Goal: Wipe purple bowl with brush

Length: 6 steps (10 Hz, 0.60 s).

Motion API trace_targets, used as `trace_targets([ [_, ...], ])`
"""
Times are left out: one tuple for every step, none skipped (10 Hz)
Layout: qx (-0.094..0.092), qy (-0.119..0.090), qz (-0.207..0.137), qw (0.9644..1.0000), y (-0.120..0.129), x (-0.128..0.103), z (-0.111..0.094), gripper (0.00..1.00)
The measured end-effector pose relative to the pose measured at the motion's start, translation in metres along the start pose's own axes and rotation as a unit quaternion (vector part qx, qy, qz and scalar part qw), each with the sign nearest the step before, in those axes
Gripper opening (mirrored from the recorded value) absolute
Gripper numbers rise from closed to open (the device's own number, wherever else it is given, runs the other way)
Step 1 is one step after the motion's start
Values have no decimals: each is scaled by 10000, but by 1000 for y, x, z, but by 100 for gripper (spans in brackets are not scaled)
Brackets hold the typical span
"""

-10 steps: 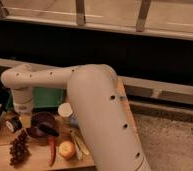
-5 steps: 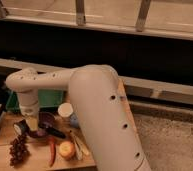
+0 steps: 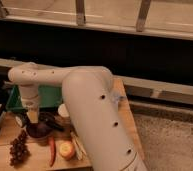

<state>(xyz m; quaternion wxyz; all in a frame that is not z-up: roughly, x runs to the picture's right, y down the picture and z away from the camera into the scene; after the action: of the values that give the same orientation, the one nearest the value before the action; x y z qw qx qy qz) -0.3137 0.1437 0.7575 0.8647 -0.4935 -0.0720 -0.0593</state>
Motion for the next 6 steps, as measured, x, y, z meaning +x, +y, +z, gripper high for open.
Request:
trace_targets([
  [14, -16, -57, 10000, 2, -5, -1, 0],
  [30, -37, -157, 9999, 7, -12, -1, 0],
  [33, -22, -236, 9997, 12, -17, 0, 0],
  [26, 7, -303, 9995, 19, -23, 3, 0],
  [-11, 60, -299, 9995, 26, -18, 5, 0],
  [-57, 109, -269, 9996, 32, -11, 8, 0],
])
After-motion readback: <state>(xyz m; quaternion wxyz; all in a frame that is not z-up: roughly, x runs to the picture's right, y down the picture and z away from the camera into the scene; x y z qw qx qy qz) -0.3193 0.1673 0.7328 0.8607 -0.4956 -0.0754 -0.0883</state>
